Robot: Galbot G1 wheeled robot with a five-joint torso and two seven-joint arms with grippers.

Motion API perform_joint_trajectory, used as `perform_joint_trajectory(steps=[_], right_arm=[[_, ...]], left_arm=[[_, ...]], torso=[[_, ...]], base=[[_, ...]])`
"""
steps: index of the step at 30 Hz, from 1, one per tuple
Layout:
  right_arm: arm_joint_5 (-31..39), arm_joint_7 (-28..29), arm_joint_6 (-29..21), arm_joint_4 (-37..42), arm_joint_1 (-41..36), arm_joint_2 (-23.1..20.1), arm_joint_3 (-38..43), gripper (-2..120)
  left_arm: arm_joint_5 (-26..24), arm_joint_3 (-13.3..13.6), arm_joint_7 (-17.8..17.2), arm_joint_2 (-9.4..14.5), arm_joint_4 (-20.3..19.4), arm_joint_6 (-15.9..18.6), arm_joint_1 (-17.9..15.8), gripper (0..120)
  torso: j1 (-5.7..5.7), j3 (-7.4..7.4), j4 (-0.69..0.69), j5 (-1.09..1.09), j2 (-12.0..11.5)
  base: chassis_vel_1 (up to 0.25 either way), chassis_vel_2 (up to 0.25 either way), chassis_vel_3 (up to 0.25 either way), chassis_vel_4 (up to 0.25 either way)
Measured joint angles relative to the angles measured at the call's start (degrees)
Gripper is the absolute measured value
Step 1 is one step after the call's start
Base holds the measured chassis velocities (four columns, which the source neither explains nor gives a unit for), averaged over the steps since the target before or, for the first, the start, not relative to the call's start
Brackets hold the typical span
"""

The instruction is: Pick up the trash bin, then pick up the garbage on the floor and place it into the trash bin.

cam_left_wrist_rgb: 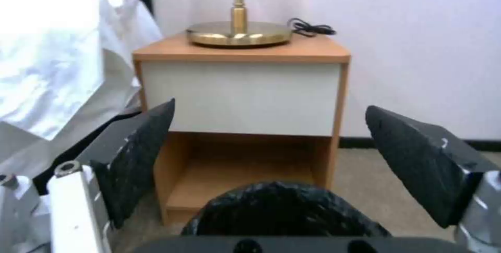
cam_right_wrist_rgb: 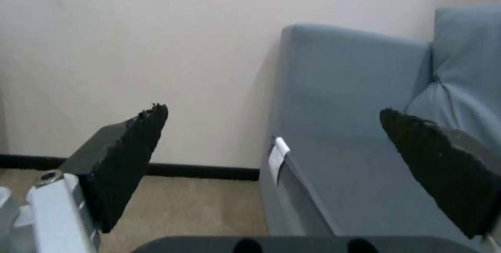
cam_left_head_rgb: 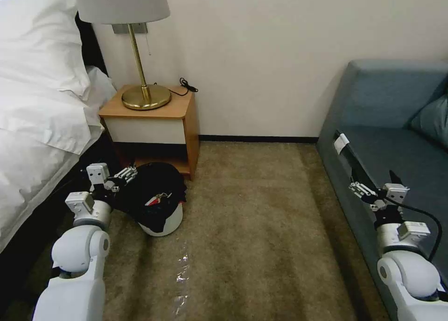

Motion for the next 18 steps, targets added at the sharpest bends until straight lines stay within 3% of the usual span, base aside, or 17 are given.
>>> perform_joint_trajectory(steps=[18], right_arm=[[-1.3, -0.6, 0.2, -1.2, 1.3, 2.8, -1.4, 100]], left_arm=[[-0.4, 0.7, 2.0, 0.3, 1.2, -0.3, -0.1, 98]], torso=[[0.0, 0.0, -0.01, 0.0, 0.0]], base=[[0.0, 0.0, 0.0, 0.0]])
